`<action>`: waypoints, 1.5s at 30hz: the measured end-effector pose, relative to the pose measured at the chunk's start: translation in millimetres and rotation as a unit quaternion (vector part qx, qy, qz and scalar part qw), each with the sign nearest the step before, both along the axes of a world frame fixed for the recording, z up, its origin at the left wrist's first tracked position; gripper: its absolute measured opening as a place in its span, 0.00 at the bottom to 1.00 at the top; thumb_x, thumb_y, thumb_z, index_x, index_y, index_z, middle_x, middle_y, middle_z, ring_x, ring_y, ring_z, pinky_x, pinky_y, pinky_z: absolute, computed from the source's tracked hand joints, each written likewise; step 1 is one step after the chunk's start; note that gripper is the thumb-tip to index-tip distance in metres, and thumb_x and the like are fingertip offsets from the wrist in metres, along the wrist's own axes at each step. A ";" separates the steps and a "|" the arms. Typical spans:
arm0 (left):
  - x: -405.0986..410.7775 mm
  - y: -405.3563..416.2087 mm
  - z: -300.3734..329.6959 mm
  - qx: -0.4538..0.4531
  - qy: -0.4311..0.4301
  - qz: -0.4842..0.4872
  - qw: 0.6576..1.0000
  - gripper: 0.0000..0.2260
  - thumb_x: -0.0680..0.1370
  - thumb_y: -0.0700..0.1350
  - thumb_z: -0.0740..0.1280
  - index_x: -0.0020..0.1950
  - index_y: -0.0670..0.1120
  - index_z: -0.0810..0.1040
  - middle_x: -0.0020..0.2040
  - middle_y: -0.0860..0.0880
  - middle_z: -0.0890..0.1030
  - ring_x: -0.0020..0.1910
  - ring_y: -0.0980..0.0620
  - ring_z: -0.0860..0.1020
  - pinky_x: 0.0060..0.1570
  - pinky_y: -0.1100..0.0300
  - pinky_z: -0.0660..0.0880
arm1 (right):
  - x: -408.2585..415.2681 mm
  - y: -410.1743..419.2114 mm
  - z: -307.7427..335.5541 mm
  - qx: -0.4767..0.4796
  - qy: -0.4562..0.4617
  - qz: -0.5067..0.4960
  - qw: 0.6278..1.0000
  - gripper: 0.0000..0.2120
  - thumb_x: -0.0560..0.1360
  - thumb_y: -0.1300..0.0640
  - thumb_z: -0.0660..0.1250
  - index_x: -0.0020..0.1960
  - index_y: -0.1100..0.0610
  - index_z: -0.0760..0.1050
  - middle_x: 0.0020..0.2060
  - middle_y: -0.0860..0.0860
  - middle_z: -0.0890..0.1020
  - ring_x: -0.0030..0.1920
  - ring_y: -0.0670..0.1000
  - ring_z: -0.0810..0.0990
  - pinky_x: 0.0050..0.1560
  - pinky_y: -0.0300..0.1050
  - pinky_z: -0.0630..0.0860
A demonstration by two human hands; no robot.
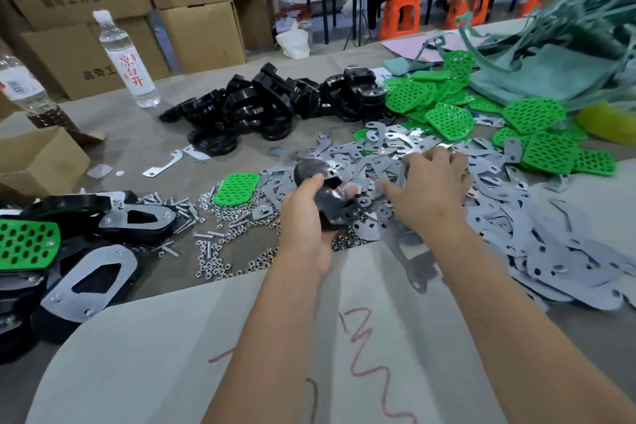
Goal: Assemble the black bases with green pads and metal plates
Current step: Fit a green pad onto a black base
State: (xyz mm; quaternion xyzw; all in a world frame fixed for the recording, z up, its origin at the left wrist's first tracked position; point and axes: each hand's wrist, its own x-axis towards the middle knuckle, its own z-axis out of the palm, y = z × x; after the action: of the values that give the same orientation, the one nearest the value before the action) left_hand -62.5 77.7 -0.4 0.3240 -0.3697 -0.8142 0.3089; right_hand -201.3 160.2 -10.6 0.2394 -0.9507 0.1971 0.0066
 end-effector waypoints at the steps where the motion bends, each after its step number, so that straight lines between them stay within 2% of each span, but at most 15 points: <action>1: -2.2 2.0 -1.6 -0.004 -0.002 -0.002 1.000 0.08 0.85 0.42 0.62 0.59 0.40 0.78 0.51 0.40 0.85 0.51 0.40 0.86 0.46 0.49 0.84 | -1.7 0.2 -1.2 -0.025 -0.002 -0.006 1.000 0.27 0.73 0.33 0.72 0.60 0.54 0.78 0.68 0.57 0.71 0.73 0.64 0.61 0.72 0.63 0.61; 5: -0.8 2.5 -3.2 -0.015 0.006 -0.019 1.000 0.14 0.84 0.42 0.63 0.68 0.37 0.74 0.52 0.37 0.87 0.48 0.39 0.87 0.43 0.47 0.85 | -5.3 2.5 -4.6 -0.109 -0.010 -0.030 0.994 0.28 0.71 0.37 0.76 0.64 0.51 0.76 0.64 0.56 0.74 0.71 0.62 0.63 0.68 0.60 0.64; 9: 7.8 -4.3 -1.2 -0.014 0.043 0.006 0.999 0.17 0.85 0.45 0.63 0.68 0.34 0.74 0.49 0.38 0.84 0.40 0.41 0.83 0.43 0.48 0.83 | 5.3 -1.6 -4.1 -0.138 0.050 -0.023 0.989 0.29 0.73 0.42 0.77 0.68 0.52 0.74 0.65 0.57 0.74 0.69 0.62 0.64 0.67 0.59 0.63; 11: 14.7 -10.9 3.9 -0.003 0.082 0.031 0.996 0.15 0.85 0.50 0.63 0.61 0.38 0.77 0.48 0.38 0.82 0.37 0.43 0.79 0.39 0.51 0.81 | 18.8 -9.3 -0.4 -0.162 0.106 0.067 0.979 0.23 0.75 0.46 0.76 0.66 0.53 0.76 0.61 0.55 0.78 0.66 0.60 0.69 0.66 0.52 0.62; 13: 25.2 -22.9 7.8 -0.003 0.099 0.064 0.993 0.17 0.86 0.54 0.60 0.54 0.42 0.79 0.47 0.38 0.82 0.37 0.45 0.78 0.37 0.54 0.79 | 39.8 -20.6 3.0 -0.197 0.076 0.204 0.956 0.14 0.77 0.51 0.74 0.60 0.53 0.80 0.55 0.51 0.81 0.62 0.58 0.72 0.62 0.45 0.64; 15: 39.4 -35.6 9.6 -0.011 0.103 0.097 0.990 0.18 0.87 0.53 0.56 0.52 0.42 0.79 0.45 0.39 0.81 0.37 0.46 0.76 0.39 0.54 0.76 | 63.8 -32.8 1.8 -0.179 0.041 0.313 0.932 0.09 0.78 0.54 0.73 0.57 0.53 0.81 0.52 0.50 0.82 0.59 0.56 0.72 0.60 0.45 0.68; 19: 76.7 -62.3 7.1 -0.015 0.083 0.170 0.982 0.20 0.87 0.54 0.58 0.46 0.43 0.80 0.39 0.44 0.81 0.34 0.49 0.77 0.36 0.59 0.76 | 102.9 -68.6 -3.2 -0.121 0.077 0.414 0.899 0.11 0.80 0.56 0.69 0.62 0.53 0.80 0.55 0.51 0.80 0.61 0.56 0.69 0.59 0.48 0.68; 24: 114.5 -92.9 -1.1 -0.102 0.020 0.208 0.973 0.16 0.82 0.59 0.66 0.48 0.47 0.74 0.36 0.48 0.74 0.31 0.51 0.74 0.28 0.61 0.73 | 126.6 -111.3 0.9 -0.024 0.119 0.453 0.883 0.14 0.79 0.61 0.66 0.65 0.56 0.76 0.61 0.55 0.74 0.64 0.58 0.66 0.62 0.54 0.73; 27: 122.7 -100.4 -1.8 -0.148 -0.012 0.189 0.971 0.22 0.73 0.67 0.71 0.46 0.49 0.73 0.33 0.50 0.74 0.27 0.52 0.74 0.25 0.63 0.70 | 129.6 -121.4 3.6 0.025 0.125 0.462 0.878 0.11 0.79 0.62 0.67 0.62 0.58 0.76 0.60 0.56 0.74 0.64 0.58 0.68 0.63 0.51 0.72; 30: 120.9 -98.2 -2.2 -0.151 -0.045 0.174 0.972 0.27 0.67 0.68 0.76 0.48 0.48 0.75 0.31 0.52 0.80 0.27 0.52 0.79 0.26 0.60 0.75 | 124.0 -115.5 8.4 0.031 0.117 0.447 0.886 0.07 0.78 0.64 0.67 0.55 0.58 0.76 0.56 0.56 0.78 0.59 0.57 0.73 0.57 0.50 0.72; 32: 117.4 -96.8 -4.6 -0.124 -0.049 0.158 0.978 0.26 0.69 0.62 0.75 0.54 0.44 0.75 0.38 0.49 0.85 0.34 0.49 0.84 0.31 0.56 0.80 | 115.4 -104.5 10.1 -0.029 0.097 0.412 0.906 0.04 0.78 0.64 0.69 0.50 0.56 0.76 0.49 0.54 0.81 0.53 0.55 0.78 0.50 0.49 0.74; 35: 112.8 -93.2 -4.6 -0.087 -0.036 0.122 0.988 0.16 0.78 0.43 0.74 0.63 0.41 0.74 0.56 0.40 0.85 0.46 0.46 0.86 0.37 0.53 0.82 | 93.6 -80.3 11.9 -0.239 -0.055 0.322 0.914 0.06 0.78 0.60 0.73 0.46 0.51 0.78 0.39 0.46 0.82 0.38 0.44 0.79 0.40 0.38 0.77; 39: 101.0 -85.2 -9.6 -0.113 -0.046 0.113 0.986 0.15 0.76 0.36 0.75 0.59 0.46 0.76 0.51 0.44 0.86 0.48 0.45 0.87 0.41 0.48 0.85 | 61.7 -50.7 6.5 -0.404 -0.172 0.254 0.862 0.08 0.76 0.63 0.75 0.47 0.50 0.84 0.34 0.45 0.84 0.32 0.40 0.79 0.36 0.33 0.76; 42: 88.0 -74.6 -12.9 -0.161 -0.068 0.120 0.977 0.17 0.74 0.35 0.77 0.60 0.47 0.79 0.53 0.41 0.86 0.53 0.41 0.86 0.49 0.43 0.84 | 57.0 -46.5 0.8 -0.437 -0.237 0.265 0.826 0.13 0.77 0.66 0.73 0.50 0.48 0.86 0.36 0.44 0.85 0.35 0.43 0.79 0.40 0.35 0.77; 45: 80.0 -67.0 -16.6 -0.244 -0.102 0.122 0.957 0.19 0.74 0.34 0.77 0.58 0.53 0.81 0.49 0.45 0.87 0.50 0.44 0.86 0.48 0.43 0.85 | 61.2 -50.0 0.0 -0.446 -0.245 0.272 0.817 0.11 0.78 0.65 0.72 0.49 0.50 0.85 0.36 0.48 0.85 0.33 0.47 0.77 0.37 0.38 0.77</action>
State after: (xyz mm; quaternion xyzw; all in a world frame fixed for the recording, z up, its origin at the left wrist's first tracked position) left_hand 17.5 10.7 -17.0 0.3630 -0.5443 -0.6177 0.4364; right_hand -140.1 110.2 -10.6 0.4026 -0.6249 0.6457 -0.1745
